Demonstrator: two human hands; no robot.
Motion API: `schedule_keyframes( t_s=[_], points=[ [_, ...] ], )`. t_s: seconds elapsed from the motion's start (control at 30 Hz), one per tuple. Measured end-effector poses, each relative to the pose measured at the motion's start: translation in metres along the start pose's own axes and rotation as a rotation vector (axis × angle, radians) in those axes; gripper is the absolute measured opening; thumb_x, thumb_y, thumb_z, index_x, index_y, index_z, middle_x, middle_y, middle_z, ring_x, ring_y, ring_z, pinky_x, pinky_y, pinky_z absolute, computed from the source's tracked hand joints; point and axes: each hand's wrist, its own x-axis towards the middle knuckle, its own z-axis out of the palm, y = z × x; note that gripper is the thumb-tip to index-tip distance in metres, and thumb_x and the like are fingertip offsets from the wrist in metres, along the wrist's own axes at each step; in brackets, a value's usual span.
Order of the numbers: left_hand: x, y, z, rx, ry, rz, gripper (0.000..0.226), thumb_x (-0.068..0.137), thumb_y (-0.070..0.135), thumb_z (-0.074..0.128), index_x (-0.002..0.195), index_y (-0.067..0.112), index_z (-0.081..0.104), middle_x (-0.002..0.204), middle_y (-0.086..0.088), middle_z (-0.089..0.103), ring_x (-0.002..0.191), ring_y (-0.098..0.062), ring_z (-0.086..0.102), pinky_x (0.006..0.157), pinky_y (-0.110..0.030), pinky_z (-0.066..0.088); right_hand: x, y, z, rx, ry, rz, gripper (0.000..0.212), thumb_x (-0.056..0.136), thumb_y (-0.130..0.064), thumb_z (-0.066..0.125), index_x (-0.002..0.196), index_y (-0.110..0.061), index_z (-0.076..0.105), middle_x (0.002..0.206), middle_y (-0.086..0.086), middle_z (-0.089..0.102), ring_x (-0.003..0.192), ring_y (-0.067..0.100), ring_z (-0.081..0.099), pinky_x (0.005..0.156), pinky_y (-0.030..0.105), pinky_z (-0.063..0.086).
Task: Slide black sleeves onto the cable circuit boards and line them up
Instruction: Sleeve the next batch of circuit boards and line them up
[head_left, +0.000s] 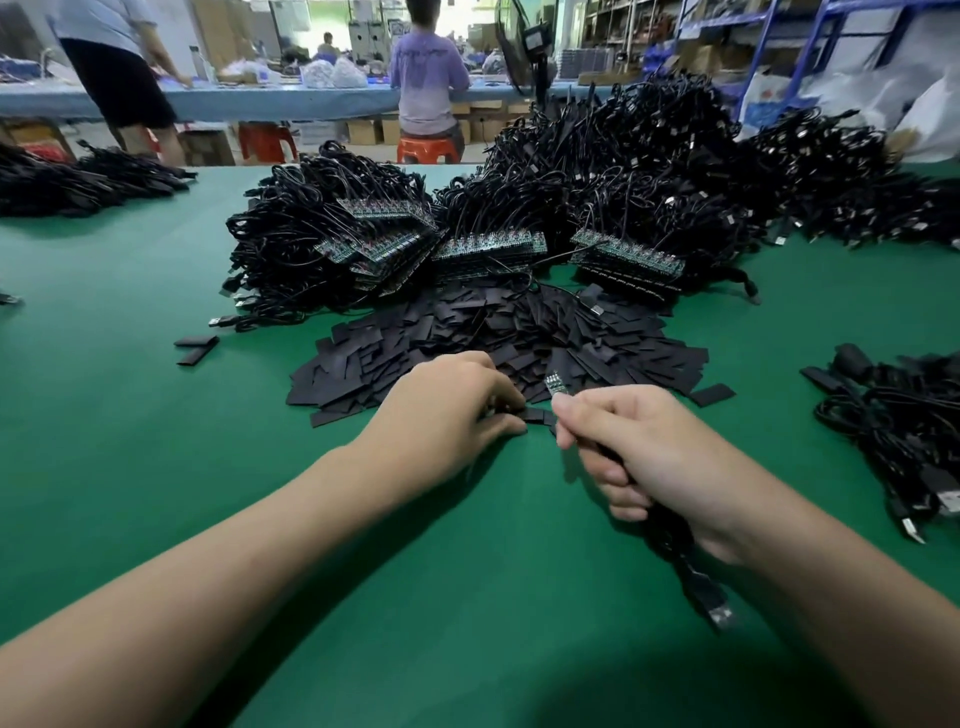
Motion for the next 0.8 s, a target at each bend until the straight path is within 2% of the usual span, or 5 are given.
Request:
schedule_keyframes(
  t_s=[0.23,0.37,0.53,0.7,0.8],
  points=[
    [0.003,-0.009,-0.01,-0.056,0.023,-0.01,0.014,0.094,0.042,0.068,0.098,0.032,0.078,0.097,0.012,0.07,0.089,-0.011,0.063,0.08,-0.033,0.051,0.007,0.014,0.005,-0.198,0.162,-0.151,0.044,0.093,-0.054,0.064,0.081,-0.012,0.061,0.052,-0.007,0.039,0.043,0.011,0.031,0.048,0.026,0.028],
    [-0.013,-0.008,-0.024,-0.353,0.055,-0.037,0.008,0.092,0.032,0.073,0.088,0.027,0.078,0.071,0.018,0.073,0.067,0.004,0.066,0.069,-0.015,0.049,0.009,0.017,0.006,-0.442,0.375,-0.286,0.05,0.078,-0.07,0.057,0.084,-0.02,0.06,0.054,-0.01,0.04,0.046,0.005,0.032,0.05,0.026,0.028],
    [-0.041,-0.001,-0.034,-0.628,0.037,-0.019,0.006,0.091,0.024,0.075,0.094,0.027,0.079,0.068,0.016,0.073,0.063,-0.001,0.071,0.069,-0.015,0.051,0.005,0.017,0.017,-0.226,0.156,-0.247,0.035,0.086,-0.057,0.06,0.083,-0.023,0.066,0.052,-0.01,0.038,0.044,0.008,0.032,0.048,0.025,0.025],
    [-0.062,0.005,-0.037,-0.383,0.223,0.136,0.028,0.078,0.042,0.08,0.102,0.026,0.08,0.081,0.017,0.073,0.071,-0.001,0.065,0.069,-0.023,0.054,0.0,0.016,0.029,-0.085,0.091,-0.21,0.03,0.09,-0.046,0.062,0.085,-0.017,0.066,0.048,-0.011,0.035,0.037,0.007,0.029,0.043,0.02,0.024],
    [-0.067,0.001,-0.036,-0.384,0.295,0.15,0.022,0.083,0.035,0.083,0.1,0.021,0.081,0.086,0.013,0.074,0.074,-0.002,0.067,0.07,-0.026,0.056,-0.002,0.014,0.035,-0.101,0.054,-0.236,0.029,0.093,-0.047,0.058,0.085,-0.02,0.065,0.051,-0.011,0.037,0.042,0.008,0.03,0.046,0.025,0.025]
  ],
)
